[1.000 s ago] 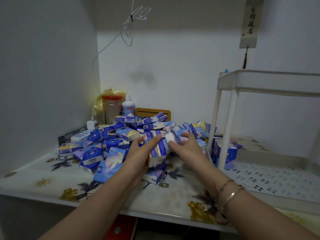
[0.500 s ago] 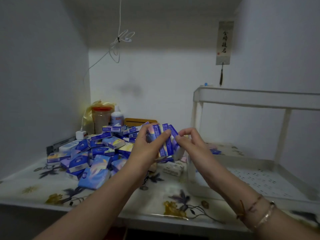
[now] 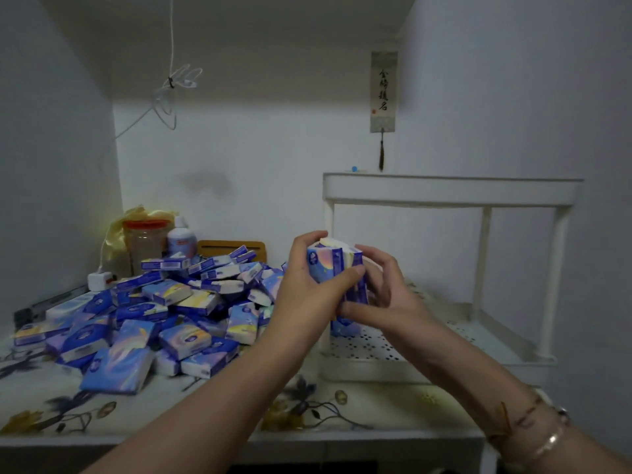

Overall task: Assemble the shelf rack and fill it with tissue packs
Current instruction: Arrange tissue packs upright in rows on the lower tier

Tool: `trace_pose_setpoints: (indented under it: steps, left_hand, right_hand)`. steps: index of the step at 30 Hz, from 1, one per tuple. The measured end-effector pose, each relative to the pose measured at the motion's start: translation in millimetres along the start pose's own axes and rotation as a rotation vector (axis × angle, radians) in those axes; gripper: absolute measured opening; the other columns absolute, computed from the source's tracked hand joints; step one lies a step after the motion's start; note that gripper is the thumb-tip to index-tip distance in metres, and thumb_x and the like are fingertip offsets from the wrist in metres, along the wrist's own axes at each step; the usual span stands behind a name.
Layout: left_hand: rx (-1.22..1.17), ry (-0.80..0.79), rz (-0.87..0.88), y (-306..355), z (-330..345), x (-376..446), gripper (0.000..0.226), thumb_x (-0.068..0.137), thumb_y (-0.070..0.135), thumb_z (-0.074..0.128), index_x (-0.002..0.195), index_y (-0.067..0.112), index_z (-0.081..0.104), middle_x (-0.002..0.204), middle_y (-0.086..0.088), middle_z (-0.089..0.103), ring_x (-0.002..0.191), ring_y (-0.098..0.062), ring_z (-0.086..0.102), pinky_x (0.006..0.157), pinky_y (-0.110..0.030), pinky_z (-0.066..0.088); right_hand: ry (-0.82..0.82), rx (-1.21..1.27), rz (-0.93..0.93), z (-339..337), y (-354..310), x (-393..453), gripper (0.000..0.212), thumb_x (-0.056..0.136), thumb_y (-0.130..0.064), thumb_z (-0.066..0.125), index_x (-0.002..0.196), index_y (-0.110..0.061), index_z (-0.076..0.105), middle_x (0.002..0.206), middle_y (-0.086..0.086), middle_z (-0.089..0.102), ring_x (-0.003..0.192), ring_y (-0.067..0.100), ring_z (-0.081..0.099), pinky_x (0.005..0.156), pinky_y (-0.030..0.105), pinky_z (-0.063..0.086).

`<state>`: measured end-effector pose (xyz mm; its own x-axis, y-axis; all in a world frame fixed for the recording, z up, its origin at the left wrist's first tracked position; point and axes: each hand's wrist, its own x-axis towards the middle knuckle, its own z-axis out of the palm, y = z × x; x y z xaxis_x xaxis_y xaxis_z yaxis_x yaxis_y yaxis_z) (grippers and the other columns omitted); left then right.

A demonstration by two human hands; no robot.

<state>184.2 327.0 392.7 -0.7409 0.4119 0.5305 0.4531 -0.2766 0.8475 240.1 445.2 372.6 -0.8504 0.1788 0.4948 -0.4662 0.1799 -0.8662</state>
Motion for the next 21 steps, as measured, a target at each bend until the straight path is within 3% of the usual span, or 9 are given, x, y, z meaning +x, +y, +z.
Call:
trace_pose_setpoints:
  steps: [3,7,11,14,18,21]
  left_hand:
    - [0.059,0.004,0.041,-3.1,10.8,-5.4,0.056,0.079,0.011,0.073,0.124,0.03,0.045,0.101,0.008,0.061,0.089,-0.011,0.065,0.081,-0.038,0.057]
    - [0.108,-0.02,0.08,-9.2,15.0,-9.3,0.066,0.081,0.011,0.072,0.133,0.033,0.038,0.118,0.005,0.051,0.101,-0.01,0.062,0.089,-0.031,0.054]
    - [0.16,-0.154,0.039,-14.8,16.9,-14.5,0.075,0.077,0.049,0.063,0.138,0.056,0.021,0.135,0.019,0.034,0.128,-0.003,0.04,0.107,-0.031,0.038]
    - [0.128,-0.162,0.023,-14.4,14.3,-15.8,0.07,0.081,0.068,0.047,0.142,0.056,0.016,0.141,0.024,0.028,0.129,0.007,0.032,0.103,-0.023,0.029]
    - [0.056,-0.002,-0.014,-16.3,1.8,-8.2,0.049,0.096,0.048,0.036,0.144,0.042,0.028,0.14,0.024,0.034,0.122,0.007,0.033,0.096,-0.019,0.029]
    - [0.082,-0.02,-0.134,-27.5,-7.9,0.8,0.048,0.098,0.049,0.029,0.145,0.037,0.03,0.13,0.025,0.033,0.118,0.007,0.029,0.091,-0.015,0.024]
  right_hand:
    - [0.048,-0.033,0.009,-2.0,6.1,-4.8,0.087,0.06,-0.008,0.074,0.133,-0.029,0.032,0.127,-0.008,0.06,0.11,0.008,0.063,0.088,0.027,0.054]
    - [0.061,-0.017,0.042,2.5,12.3,-5.4,0.086,0.067,0.005,0.074,0.135,-0.024,0.03,0.131,0.0,0.056,0.113,0.009,0.06,0.092,0.025,0.05]
    - [0.095,0.02,0.047,2.8,23.3,-2.7,0.078,0.066,0.008,0.07,0.133,-0.014,0.037,0.124,0.009,0.061,0.107,0.014,0.064,0.077,0.022,0.055]
    - [0.115,0.112,0.069,-7.7,26.1,-3.1,0.066,0.062,0.0,0.062,0.126,-0.008,0.048,0.108,0.009,0.068,0.094,0.021,0.066,0.071,0.03,0.053]
    - [0.203,0.25,0.149,-31.8,26.3,3.9,0.066,0.051,0.002,0.051,0.117,-0.007,0.055,0.088,0.012,0.068,0.069,0.019,0.066,0.053,0.028,0.053]
    - [0.254,0.167,0.24,-47.3,37.4,16.0,0.07,0.048,0.0,0.052,0.118,-0.002,0.054,0.091,0.014,0.067,0.071,0.024,0.065,0.056,0.028,0.052]
